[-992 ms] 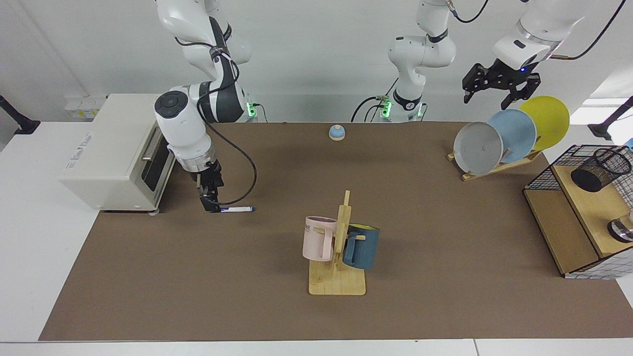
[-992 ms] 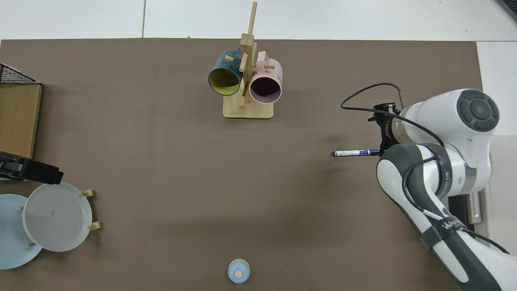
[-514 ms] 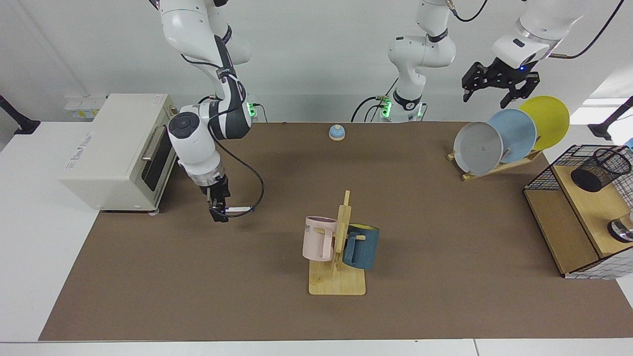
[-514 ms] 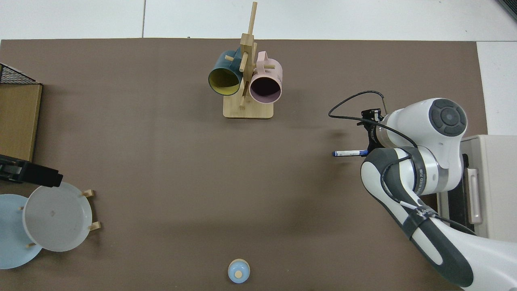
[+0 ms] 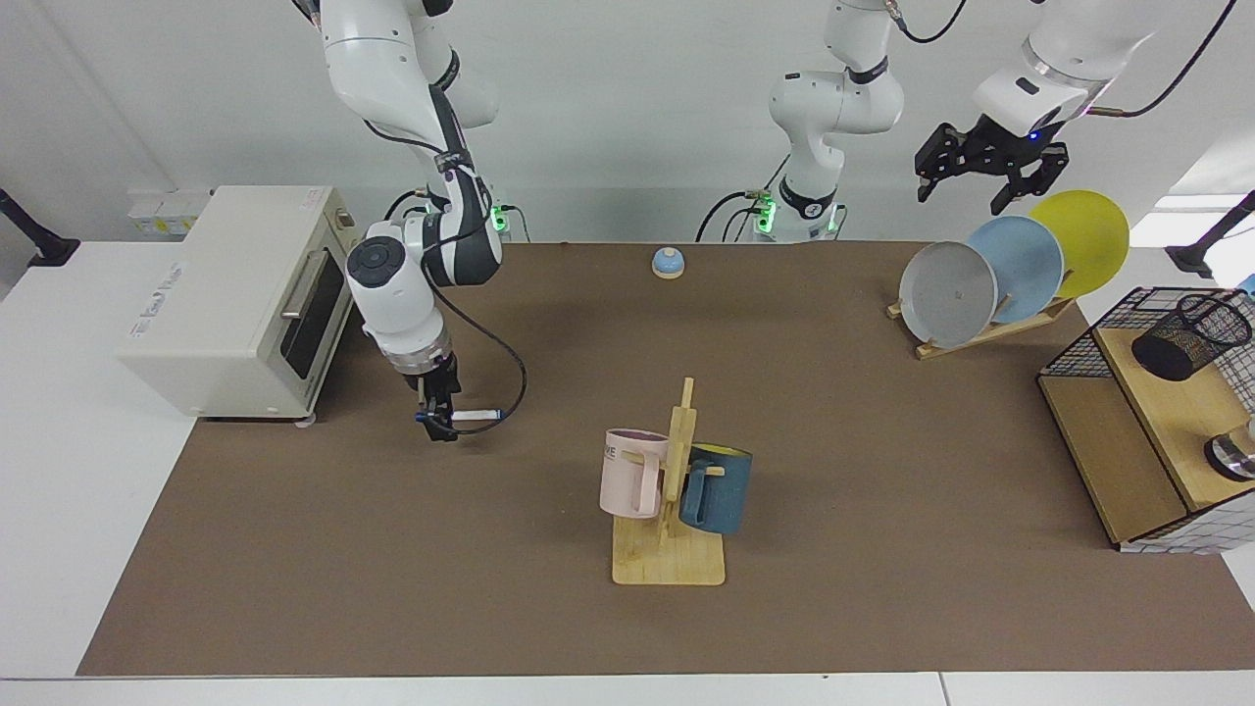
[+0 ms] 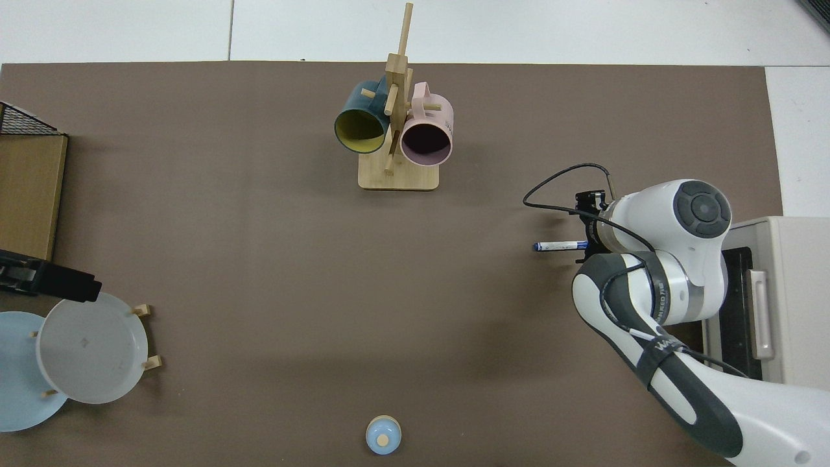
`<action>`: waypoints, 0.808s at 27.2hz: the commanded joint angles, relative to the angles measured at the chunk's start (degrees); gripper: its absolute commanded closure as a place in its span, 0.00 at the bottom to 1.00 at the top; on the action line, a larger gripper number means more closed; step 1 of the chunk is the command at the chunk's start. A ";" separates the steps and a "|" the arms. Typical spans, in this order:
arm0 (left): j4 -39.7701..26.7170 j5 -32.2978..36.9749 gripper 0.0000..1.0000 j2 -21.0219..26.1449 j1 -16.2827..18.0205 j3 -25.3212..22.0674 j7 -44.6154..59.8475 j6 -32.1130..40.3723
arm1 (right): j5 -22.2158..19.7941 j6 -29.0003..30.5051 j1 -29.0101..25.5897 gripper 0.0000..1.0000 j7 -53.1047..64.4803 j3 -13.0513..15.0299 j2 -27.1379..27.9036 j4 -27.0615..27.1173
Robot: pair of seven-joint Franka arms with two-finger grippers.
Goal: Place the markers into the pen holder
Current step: 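Close the right gripper on the marker and lift it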
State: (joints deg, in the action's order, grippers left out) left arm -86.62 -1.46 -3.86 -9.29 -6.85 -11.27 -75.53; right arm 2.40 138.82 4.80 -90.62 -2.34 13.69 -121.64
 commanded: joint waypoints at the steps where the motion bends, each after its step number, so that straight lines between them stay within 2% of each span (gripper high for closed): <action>1: -1.63 -0.47 0.00 -1.50 0.50 0.26 0.64 0.29 | -0.73 2.33 -0.59 0.03 0.53 -0.29 -0.42 -1.76; 11: -1.63 -0.47 0.00 -1.58 0.32 0.26 0.64 0.38 | -0.73 3.30 -2.52 0.11 4.75 -0.38 -0.16 -2.63; 22: -1.89 -0.47 0.00 -1.85 0.41 0.26 0.55 0.47 | -0.73 3.74 -1.11 0.10 4.05 -0.38 0.19 -3.07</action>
State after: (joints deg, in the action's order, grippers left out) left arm -86.69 -1.46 -3.94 -9.29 -6.83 -11.26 -75.43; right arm 2.25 140.48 3.08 -86.89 -2.50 13.76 -123.57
